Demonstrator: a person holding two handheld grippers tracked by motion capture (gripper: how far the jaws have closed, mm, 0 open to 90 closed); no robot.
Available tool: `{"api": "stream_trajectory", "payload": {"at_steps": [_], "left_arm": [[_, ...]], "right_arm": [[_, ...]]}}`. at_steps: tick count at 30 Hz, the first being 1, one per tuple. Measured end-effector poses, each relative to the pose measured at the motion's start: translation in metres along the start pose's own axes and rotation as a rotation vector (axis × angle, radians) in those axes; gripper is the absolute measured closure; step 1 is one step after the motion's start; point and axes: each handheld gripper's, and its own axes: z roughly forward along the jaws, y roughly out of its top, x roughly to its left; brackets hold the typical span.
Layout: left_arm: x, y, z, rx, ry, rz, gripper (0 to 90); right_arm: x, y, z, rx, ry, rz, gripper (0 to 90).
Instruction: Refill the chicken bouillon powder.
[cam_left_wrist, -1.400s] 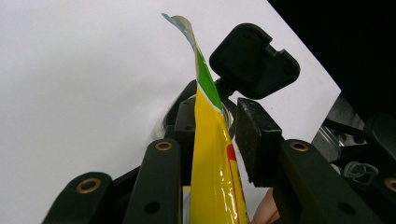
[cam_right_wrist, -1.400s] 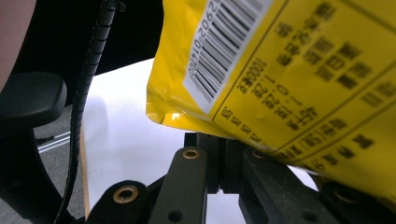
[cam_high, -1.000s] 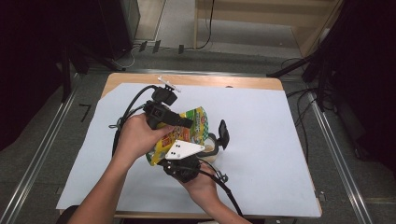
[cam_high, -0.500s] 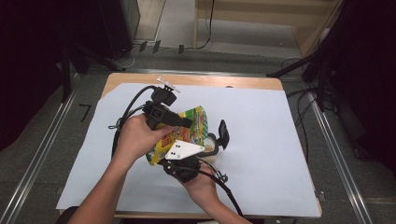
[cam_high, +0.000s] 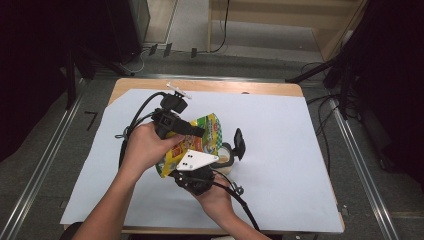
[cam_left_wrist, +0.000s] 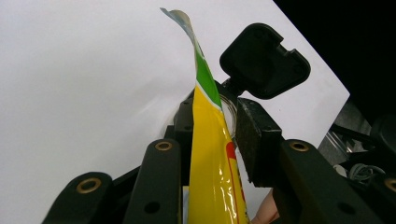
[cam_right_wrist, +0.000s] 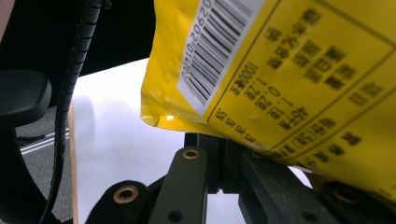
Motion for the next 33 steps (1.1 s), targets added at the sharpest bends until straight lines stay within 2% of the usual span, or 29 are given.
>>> {"api": "stream_trajectory", "payload": {"at_steps": [12,33], "left_arm": [[0.0019,-0.0007,-0.0027,0.005,-0.008,-0.014,70.8],[0.0034,-0.0004,-0.0006,0.015,-0.014,-0.021,70.7]], "right_arm": [[0.0025,0.0029,-0.0011,0.002,0.017,-0.007,90.0],[0.0024,0.0029,-0.0022,0.009,0.012,-0.023,90.0]]}}
